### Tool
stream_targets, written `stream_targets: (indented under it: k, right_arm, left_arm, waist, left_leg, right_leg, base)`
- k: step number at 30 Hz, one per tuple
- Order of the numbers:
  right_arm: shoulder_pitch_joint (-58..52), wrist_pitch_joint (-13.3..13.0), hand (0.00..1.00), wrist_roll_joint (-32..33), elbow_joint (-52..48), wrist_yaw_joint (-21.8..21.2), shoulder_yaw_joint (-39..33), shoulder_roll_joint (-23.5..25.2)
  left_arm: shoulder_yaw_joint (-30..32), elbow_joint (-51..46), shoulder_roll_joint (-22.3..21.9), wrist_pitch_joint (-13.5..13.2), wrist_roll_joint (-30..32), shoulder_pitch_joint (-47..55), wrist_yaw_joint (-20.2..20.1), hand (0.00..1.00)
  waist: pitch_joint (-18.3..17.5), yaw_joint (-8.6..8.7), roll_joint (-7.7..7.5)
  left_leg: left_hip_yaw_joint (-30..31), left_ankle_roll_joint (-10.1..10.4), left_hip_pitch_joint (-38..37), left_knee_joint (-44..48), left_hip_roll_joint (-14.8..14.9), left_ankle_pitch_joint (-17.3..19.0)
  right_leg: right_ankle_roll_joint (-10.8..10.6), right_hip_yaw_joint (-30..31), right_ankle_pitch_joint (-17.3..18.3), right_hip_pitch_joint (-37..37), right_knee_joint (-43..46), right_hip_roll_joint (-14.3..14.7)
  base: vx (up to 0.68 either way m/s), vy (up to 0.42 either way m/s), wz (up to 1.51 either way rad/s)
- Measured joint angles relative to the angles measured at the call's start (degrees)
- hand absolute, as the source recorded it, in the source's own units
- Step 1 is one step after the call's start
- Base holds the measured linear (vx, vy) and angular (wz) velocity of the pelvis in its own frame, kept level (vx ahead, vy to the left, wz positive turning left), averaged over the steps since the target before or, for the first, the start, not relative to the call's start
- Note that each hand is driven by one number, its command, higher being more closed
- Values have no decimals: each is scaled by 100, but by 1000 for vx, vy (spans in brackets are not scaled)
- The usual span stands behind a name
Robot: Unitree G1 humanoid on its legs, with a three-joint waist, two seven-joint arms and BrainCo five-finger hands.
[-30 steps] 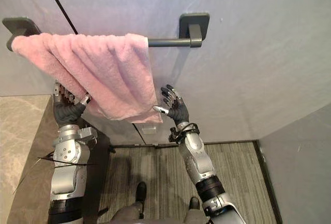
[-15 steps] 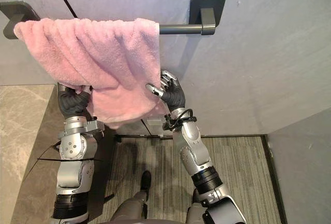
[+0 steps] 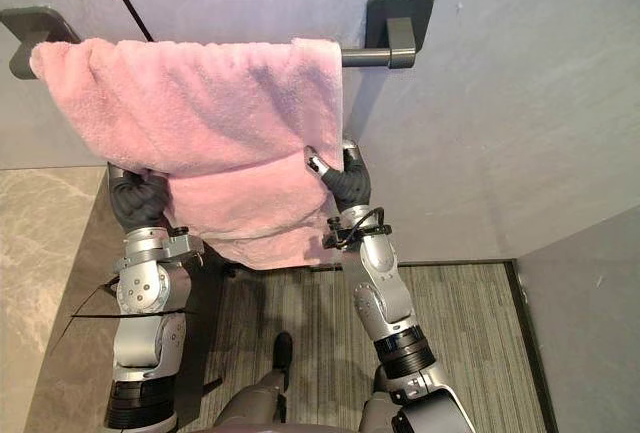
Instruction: Organize washtable
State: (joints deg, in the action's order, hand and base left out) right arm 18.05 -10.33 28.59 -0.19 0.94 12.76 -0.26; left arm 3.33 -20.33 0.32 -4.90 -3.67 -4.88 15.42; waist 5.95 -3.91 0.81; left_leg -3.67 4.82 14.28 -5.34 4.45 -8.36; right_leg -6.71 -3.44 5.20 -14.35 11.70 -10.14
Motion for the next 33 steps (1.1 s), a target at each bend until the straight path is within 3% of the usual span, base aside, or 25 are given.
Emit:
stream_targets:
  k: [4,10,26,27,29,30,33]
  right_arm:
    - [-225,0,100,-19,-134,0,-294,47]
    - [-253,0,100,-27,-143,10,-609,159]
    - [-506,0,100,-220,-358,13,-646,380]
    - [-509,1,100,-223,-358,13,-641,383]
    - [-515,1,100,-223,-358,18,-626,385]
    - [-519,1,0,-224,-358,18,-626,387]
    - [-633,-1,0,-224,-358,19,-630,385]
  left_arm:
    - [-220,1,-23,0,56,15,-130,100]
    - [-472,2,-135,0,105,15,-178,100]
    - [-493,3,-247,3,557,22,-74,100]
    - [-493,3,-247,3,571,27,-53,0]
    - [-444,4,-272,7,642,62,-8,0]
    - [-341,4,-329,9,665,120,11,0]
    - [-244,16,-361,19,674,243,135,0]
  waist:
    - [-50,8,-82]
    - [-54,22,-89]
    - [-77,46,-157]
    - [-77,46,-157]
    - [-77,43,-157]
    - [-78,46,-158]
    - [-79,32,-161]
  left_leg:
    - [-168,-6,-5,2,52,-38]
    - [-213,-6,-22,2,54,-40]
    - [-327,0,-33,36,108,-4]
    - [-328,-3,-34,37,113,1]
    - [-341,-8,-38,39,133,6]
    - [-353,-8,-50,38,142,7]
    - [-361,-7,-78,36,154,8]
  right_leg:
    - [-1,-20,0,1,3,12]
    - [-2,8,-1,-2,-12,19]
    - [-31,50,-19,9,-83,37]
    - [-31,50,-19,10,-83,36]
    - [-31,49,-19,12,-83,40]
    - [-31,49,-19,19,-83,46]
    - [-31,44,-19,47,-90,57]
  base:
    - [0,-1,1]
    - [4,-3,-2]
    - [1,-3,-2]
    - [0,0,0]
    - [1,-4,-2]
    - [8,-15,-4]
    - [2,-5,-1]
